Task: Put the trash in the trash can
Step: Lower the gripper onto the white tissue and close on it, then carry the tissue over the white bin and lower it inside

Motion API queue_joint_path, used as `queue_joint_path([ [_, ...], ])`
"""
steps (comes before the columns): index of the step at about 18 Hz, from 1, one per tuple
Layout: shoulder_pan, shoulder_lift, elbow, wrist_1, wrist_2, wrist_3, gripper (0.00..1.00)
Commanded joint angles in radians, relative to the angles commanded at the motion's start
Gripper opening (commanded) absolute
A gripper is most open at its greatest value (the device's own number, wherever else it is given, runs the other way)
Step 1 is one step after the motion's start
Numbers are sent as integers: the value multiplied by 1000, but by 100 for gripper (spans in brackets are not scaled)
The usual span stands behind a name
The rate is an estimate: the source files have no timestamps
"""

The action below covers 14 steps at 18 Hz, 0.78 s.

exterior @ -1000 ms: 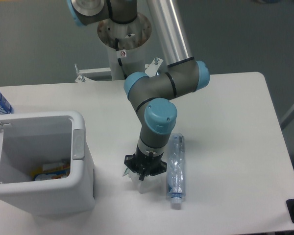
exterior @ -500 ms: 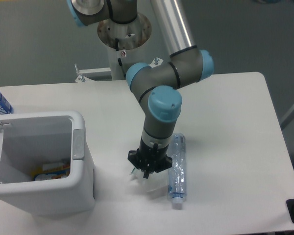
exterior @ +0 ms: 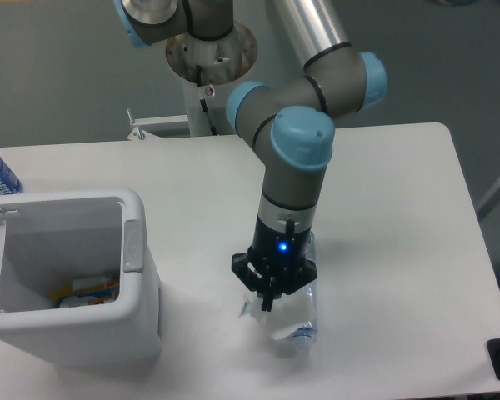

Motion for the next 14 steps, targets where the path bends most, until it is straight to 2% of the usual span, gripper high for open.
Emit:
queue_joint_path([
  [6, 18, 32, 112, 2, -37, -181, 3],
  [14, -3, 126, 120, 2, -39, -307, 3],
])
